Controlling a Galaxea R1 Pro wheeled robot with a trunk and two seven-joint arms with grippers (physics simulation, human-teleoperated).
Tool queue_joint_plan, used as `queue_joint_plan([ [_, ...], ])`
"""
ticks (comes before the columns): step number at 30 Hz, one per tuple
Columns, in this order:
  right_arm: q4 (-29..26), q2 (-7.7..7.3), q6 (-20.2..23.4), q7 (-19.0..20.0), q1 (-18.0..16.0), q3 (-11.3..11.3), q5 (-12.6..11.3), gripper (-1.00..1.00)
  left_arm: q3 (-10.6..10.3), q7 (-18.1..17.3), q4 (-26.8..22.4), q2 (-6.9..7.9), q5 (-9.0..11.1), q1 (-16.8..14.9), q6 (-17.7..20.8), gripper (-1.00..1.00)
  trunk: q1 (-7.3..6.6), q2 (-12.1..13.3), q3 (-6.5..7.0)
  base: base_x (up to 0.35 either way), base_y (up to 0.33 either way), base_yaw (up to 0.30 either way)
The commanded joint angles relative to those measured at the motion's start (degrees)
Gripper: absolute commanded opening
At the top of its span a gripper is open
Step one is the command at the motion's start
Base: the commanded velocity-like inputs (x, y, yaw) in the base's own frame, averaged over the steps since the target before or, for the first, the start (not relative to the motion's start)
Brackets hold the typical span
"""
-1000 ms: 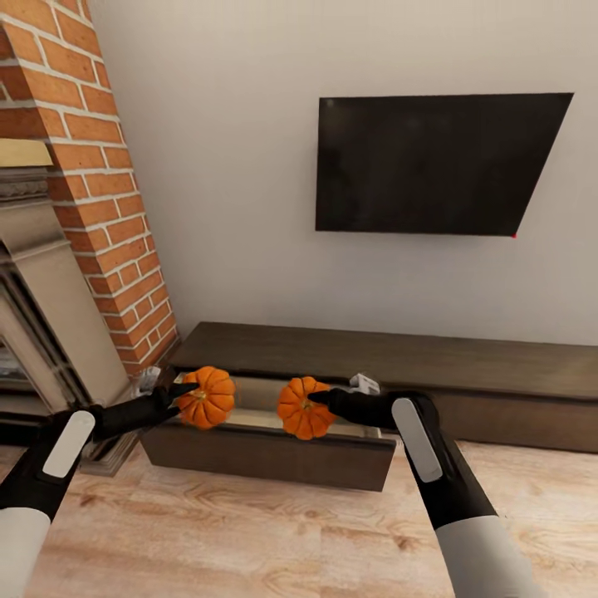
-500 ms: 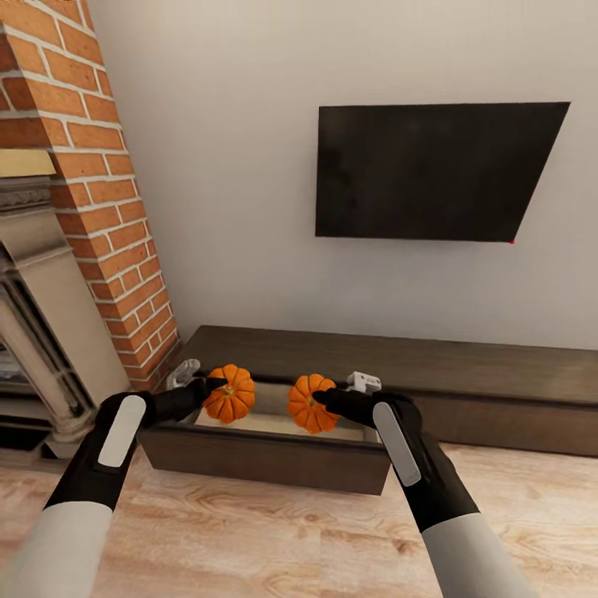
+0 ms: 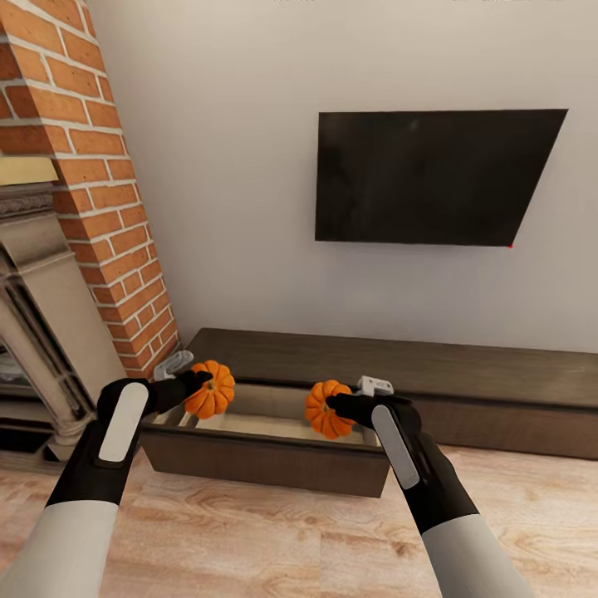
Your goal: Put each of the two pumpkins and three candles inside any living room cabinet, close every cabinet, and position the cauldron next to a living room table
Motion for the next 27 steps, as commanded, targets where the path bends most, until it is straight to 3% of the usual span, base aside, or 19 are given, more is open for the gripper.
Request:
queue_joint_plan([
  [1, -0.2, 0.01, 0.1, -0.7, 0.0, 0.1, -0.6, -1.0, -0.3, 1.3, -0.1, -0.01, 0.6, 0.0, 0.1, -1.0, 0.0, 0.0, -0.06, 0.0, 0.0, 0.0],
  [10, 0.0, -0.15, -0.1, -0.5, 0.0, 0.3, -0.6, -1.0, -1.9, 2.5, 0.3, 0.4, 0.5, 0.0, 0.1, -1.0, 0.0, 0.0, 0.17, 0.0, 0.021, -0.09],
  [18, 0.3, -0.05, -3.4, 0.0, 0.0, 0.5, -0.7, -1.0, -2.1, 2.2, 1.9, 0.52, 0.5, 0.0, 0.0, -1.0, 0.0, 0.0, 0.43, 0.103, 0.246, -0.186],
  [27, 0.3, -0.04, -3.6, -0.3, 0.0, 3.3, -0.7, -1.0, -2.0, 2.2, 2.9, 0.56, 0.4, 0.0, -1.3, -1.0, 0.0, 0.0, 0.44, 0.221, 0.27, -0.009],
])
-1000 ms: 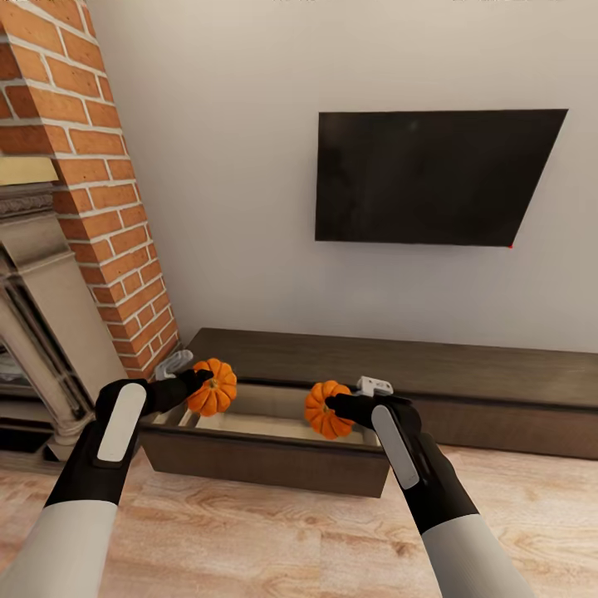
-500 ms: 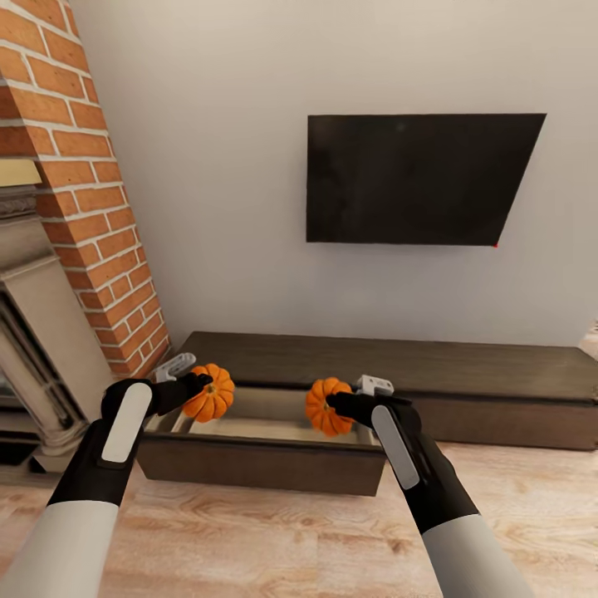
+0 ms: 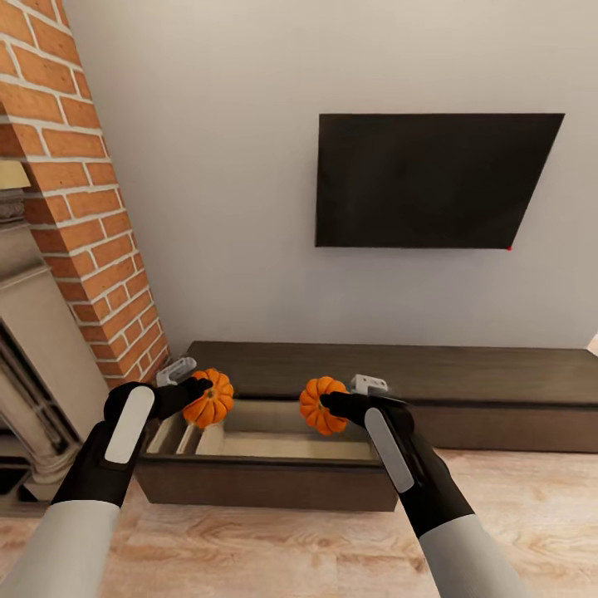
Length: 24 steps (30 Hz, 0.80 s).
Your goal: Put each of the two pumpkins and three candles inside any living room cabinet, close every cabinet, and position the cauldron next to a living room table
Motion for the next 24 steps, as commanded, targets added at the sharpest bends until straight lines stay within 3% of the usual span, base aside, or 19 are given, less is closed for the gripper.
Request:
queue_joint_plan([
  [1, -0.1, 0.01, 0.1, -0.6, -0.1, 0.1, -0.6, -1.0, 0.0, 0.6, -0.1, 0.02, 0.8, 0.0, -0.1, -1.0, 0.02, 0.0, -0.06, 0.263, 0.254, 0.0],
  [13, 0.0, 0.01, 0.1, -0.4, -0.1, 0.2, -0.6, -1.0, 0.0, 0.6, 1.9, -0.04, 0.9, 0.0, -1.5, -1.0, 0.02, 0.0, -0.06, 0.274, 0.185, 0.0],
  [24, 0.0, 0.01, 0.1, -0.4, -0.1, 0.2, -0.6, -1.0, -0.1, 0.6, 2.0, -0.06, 1.0, 0.0, -1.7, -1.0, 0.02, 0.0, 0.21, 0.224, -0.147, -0.065],
])
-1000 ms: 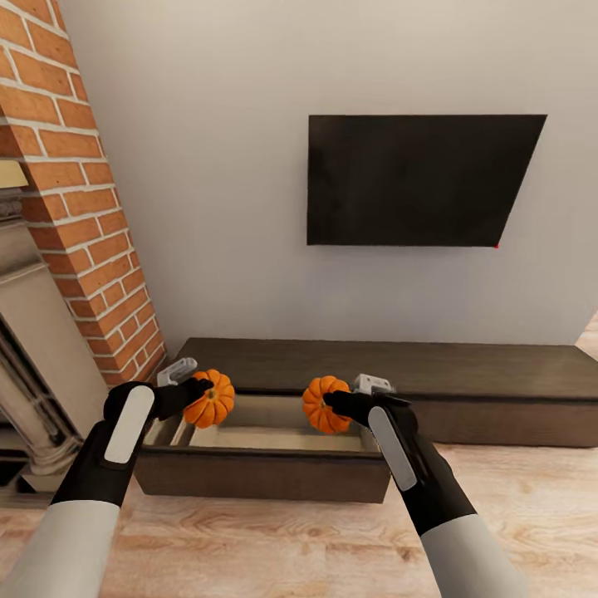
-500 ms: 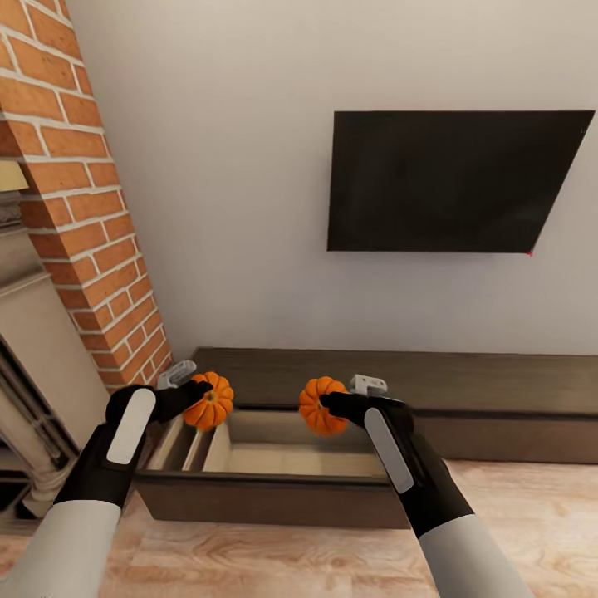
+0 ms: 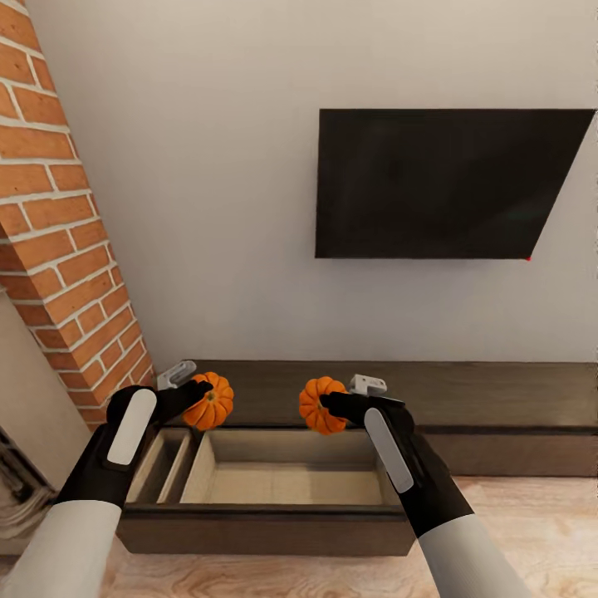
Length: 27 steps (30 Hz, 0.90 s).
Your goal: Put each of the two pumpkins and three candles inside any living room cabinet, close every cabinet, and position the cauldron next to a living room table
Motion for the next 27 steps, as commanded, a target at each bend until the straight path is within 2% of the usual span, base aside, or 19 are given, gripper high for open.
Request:
queue_joint_plan([
  [1, -0.1, -0.01, 0.0, -0.6, -0.1, 0.1, -0.7, -1.0, 0.0, 0.6, -0.1, 0.0, 0.7, -0.1, 0.1, -1.0, 0.01, 0.0, -0.05, 0.086, -0.109, -0.02],
  [6, 0.0, -0.01, 0.0, -0.6, -0.1, 0.1, -0.8, -1.0, 0.0, 0.6, -0.1, 0.0, 0.6, -0.1, 0.1, -1.0, 0.01, 0.0, -0.03, 0.081, -0.126, -0.007],
  [18, 0.7, -0.01, 0.0, -0.6, -0.1, 0.0, -0.8, -1.0, 0.0, 0.6, -0.1, -0.17, 0.7, -0.1, 0.1, -1.0, 0.01, 0.0, -0.03, 0.178, 0.025, 0.0],
  [27, 0.8, -0.01, 0.0, -0.6, -0.1, 0.0, -0.8, -1.0, -0.1, 0.6, -0.2, -0.33, 0.7, -0.1, 0.1, -1.0, 0.01, 0.0, -0.03, 0.031, 0.003, 0.0],
])
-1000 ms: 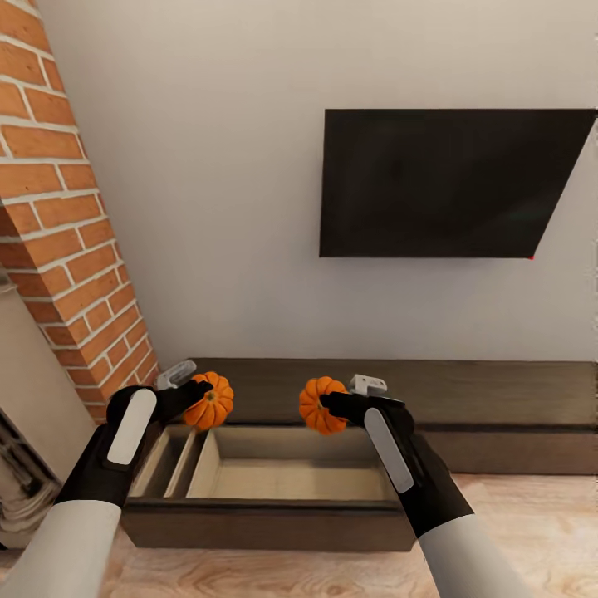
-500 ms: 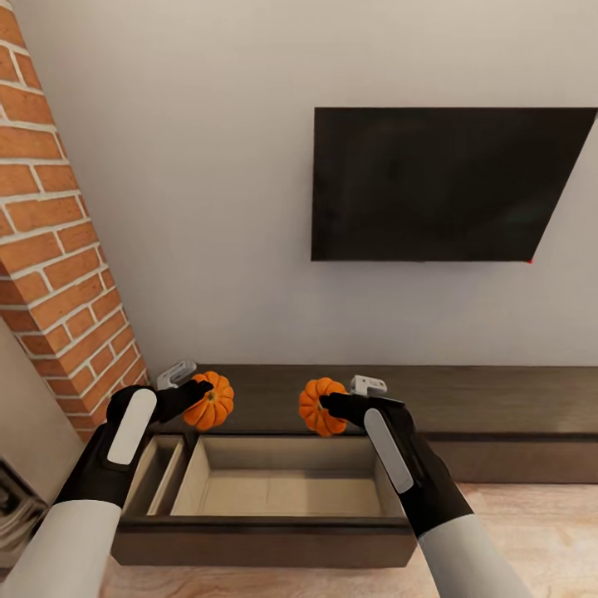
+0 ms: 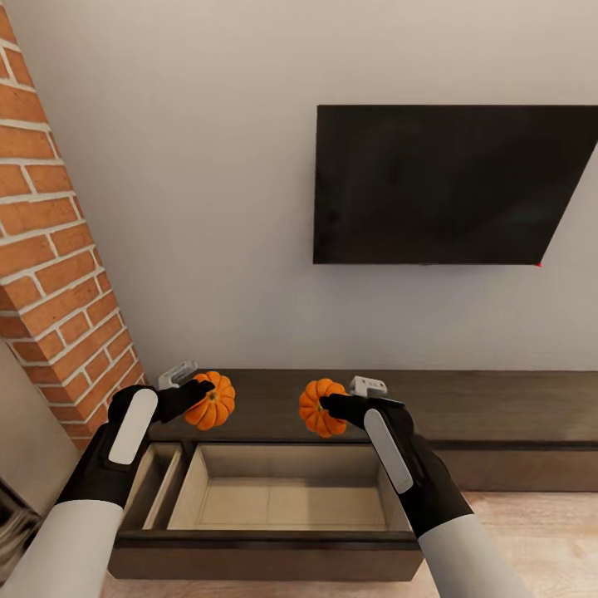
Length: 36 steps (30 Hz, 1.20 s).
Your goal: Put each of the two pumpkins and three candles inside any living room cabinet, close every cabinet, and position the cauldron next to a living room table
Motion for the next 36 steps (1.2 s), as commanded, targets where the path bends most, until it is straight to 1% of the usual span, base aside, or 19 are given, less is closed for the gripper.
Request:
queue_joint_plan([
  [1, 0.1, -0.01, 0.1, -0.6, 0.0, 0.1, -0.6, -1.0, 0.0, 0.6, -0.1, -0.03, 0.6, 0.0, 0.2, -1.0, 0.0, 0.0, -0.06, 0.003, 0.0, 0.0],
  [2, 0.5, -0.01, 0.1, -0.6, 0.0, 0.0, -0.6, -1.0, -0.1, 0.6, 0.0, -0.05, 0.5, 0.0, 0.2, -1.0, 0.0, 0.0, -0.06, 0.002, 0.0, 0.0],
  [6, 2.5, 0.06, 0.1, -0.6, 0.0, 0.0, -0.5, -1.0, -0.2, 0.6, 0.0, -0.1, 0.4, 0.0, 0.2, -1.0, 0.88, -1.6, -0.78, 0.0, 0.0, 0.0],
  [11, 3.6, 0.16, 0.1, -0.6, 0.0, 0.0, -0.5, -1.0, -0.6, 0.6, 0.1, -0.17, 0.5, 0.0, 0.1, -1.0, 1.97, -3.6, -1.67, 0.0, 0.0, 0.0],
  [13, 4.1, 0.17, 0.1, -0.6, 0.0, 0.9, -0.3, -1.0, -2.2, 0.6, 0.2, -0.18, 0.5, 0.0, 0.1, -1.0, 2.41, -4.4, -2.03, 0.0, 0.0, 0.0],
  [16, 4.7, 0.11, 0.1, -0.8, 0.0, 3.2, 0.1, -1.0, -4.7, 0.7, 1.4, -0.17, 0.4, 0.0, -0.1, -1.0, 3.07, -5.6, -2.57, 0.0, 0.0, 0.0],
  [20, 5.2, 0.09, 0.0, -0.9, 0.0, 4.1, 0.3, -1.0, -5.9, 0.7, 4.2, -0.18, 0.3, 0.0, -2.0, -1.0, 3.95, -7.3, -3.29, 0.0, 0.0, 0.0],
  [22, 5.3, 0.09, 0.0, -0.9, 0.0, 4.2, 0.3, -1.0, -6.9, 0.9, 5.0, -0.18, 0.4, 0.0, -2.8, -1.0, 4.39, -8.1, -3.65, 0.0, 0.0, 0.0],
  [25, 5.5, 0.08, 0.0, -0.9, 0.0, 4.3, 0.3, -1.0, -7.9, 1.1, 6.0, -0.2, 0.3, 0.0, -3.4, -1.0, 5.05, -9.3, -4.19, 0.0, 0.0, 0.0],
  [30, 6.6, 0.03, -0.3, -0.9, 0.0, 4.4, 0.3, -1.0, -8.5, 1.2, 8.3, -0.19, 0.3, 0.0, -6.0, -1.0, 6.15, -11.3, -5.09, 0.0, 0.0, 0.0],
  [33, 7.8, 0.01, -1.5, -1.0, 0.0, 4.4, 0.3, -1.0, -9.0, 1.1, 9.8, -0.19, -0.7, 0.0, -7.2, -1.0, 6.81, -12.5, -5.62, 0.0, 0.0, 0.0],
  [36, 9.3, 0.0, -2.1, -1.1, 0.0, 4.5, 0.4, -1.0, -9.2, 1.1, 11.5, -0.19, -2.5, 0.0, -9.0, -1.0, 7.47, -13.7, -6.16, 0.0, 0.0, 0.0],
])
